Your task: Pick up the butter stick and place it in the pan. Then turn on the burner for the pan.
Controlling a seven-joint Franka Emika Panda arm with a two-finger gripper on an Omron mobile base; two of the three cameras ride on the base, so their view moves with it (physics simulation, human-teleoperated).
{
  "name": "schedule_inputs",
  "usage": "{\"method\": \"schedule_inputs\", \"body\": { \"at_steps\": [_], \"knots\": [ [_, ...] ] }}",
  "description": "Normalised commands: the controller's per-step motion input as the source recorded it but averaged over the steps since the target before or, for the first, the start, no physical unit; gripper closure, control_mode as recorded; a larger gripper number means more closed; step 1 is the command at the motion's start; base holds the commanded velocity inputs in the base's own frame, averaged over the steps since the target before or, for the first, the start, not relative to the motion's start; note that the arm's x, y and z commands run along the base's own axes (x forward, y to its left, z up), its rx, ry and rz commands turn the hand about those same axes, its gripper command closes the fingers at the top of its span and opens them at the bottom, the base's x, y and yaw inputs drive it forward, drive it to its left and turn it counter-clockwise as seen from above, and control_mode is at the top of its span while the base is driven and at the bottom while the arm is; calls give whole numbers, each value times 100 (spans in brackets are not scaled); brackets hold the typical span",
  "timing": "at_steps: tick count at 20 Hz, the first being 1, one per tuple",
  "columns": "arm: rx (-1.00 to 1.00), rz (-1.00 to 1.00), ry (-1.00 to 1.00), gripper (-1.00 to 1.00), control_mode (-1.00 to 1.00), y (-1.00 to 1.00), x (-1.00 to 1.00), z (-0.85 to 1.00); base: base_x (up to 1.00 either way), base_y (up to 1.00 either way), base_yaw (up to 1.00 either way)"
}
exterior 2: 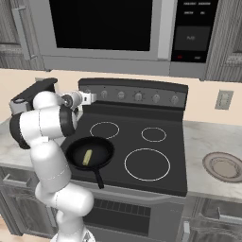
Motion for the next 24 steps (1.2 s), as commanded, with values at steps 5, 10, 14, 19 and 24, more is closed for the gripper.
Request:
{"method": "schedule_inputs", "body": {
  "at_steps": [5, 10, 14, 19, 24],
  "knots": [
    [0, 0, 0, -100, -100, 1, 13, -4, 0, 0, 0],
    [0, 0, 0, -100, -100, 3, 15, -7, 0, 0, 0],
    [0, 0, 0, -100, -100, 1, 14, -6, 0, 0, 0],
    [0, 0, 0, -100, -100, 0, 12, -6, 0, 0, 0],
    [0, 0, 0, -100, -100, 0, 14, -1, 0, 0, 0]
  ]
}}
